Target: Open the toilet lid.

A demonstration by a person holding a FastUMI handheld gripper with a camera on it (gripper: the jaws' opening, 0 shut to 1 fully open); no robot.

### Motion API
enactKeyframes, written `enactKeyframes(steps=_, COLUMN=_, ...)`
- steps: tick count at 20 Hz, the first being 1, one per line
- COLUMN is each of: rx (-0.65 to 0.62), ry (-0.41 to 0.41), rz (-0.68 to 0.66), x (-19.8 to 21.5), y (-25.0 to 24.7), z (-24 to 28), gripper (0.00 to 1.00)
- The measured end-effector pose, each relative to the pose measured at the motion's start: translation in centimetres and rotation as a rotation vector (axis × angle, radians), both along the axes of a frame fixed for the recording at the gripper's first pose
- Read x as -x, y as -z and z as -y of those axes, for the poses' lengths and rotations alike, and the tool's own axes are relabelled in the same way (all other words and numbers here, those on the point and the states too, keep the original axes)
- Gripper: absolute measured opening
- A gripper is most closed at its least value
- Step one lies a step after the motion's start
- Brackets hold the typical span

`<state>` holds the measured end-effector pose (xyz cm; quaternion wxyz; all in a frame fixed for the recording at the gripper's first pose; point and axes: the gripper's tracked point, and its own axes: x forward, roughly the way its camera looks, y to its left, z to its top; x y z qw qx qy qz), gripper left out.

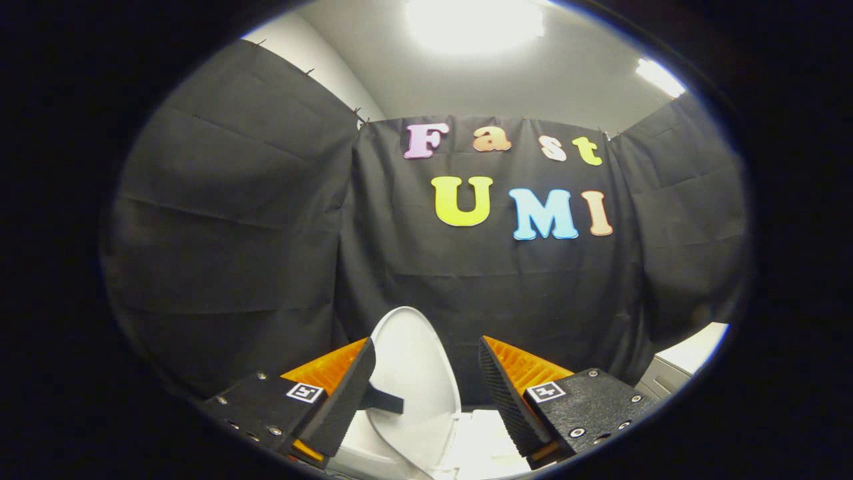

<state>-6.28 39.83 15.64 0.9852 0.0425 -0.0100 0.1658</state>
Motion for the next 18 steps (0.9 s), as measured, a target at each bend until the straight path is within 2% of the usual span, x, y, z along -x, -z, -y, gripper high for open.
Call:
enactKeyframes(steps=7, rx=0.002, ry=0.11, rz=-0.014, x=-2.8, y=-0.6, z=10.6, gripper=0.95)
enactKeyframes(steps=11, rx=0.013, ry=0.189, rz=-0.026, x=-4.3, y=0.9, z=16.9, gripper=0.95)
enactKeyframes(steps=14, rx=0.018, ry=0.194, rz=-0.045, x=-4.6, y=2.3, z=18.9, gripper=0.95)
enactKeyframes(steps=18, rx=0.104, ry=0.18, rz=-0.032, x=-4.5, y=3.8, z=21.0, gripper=0.95)
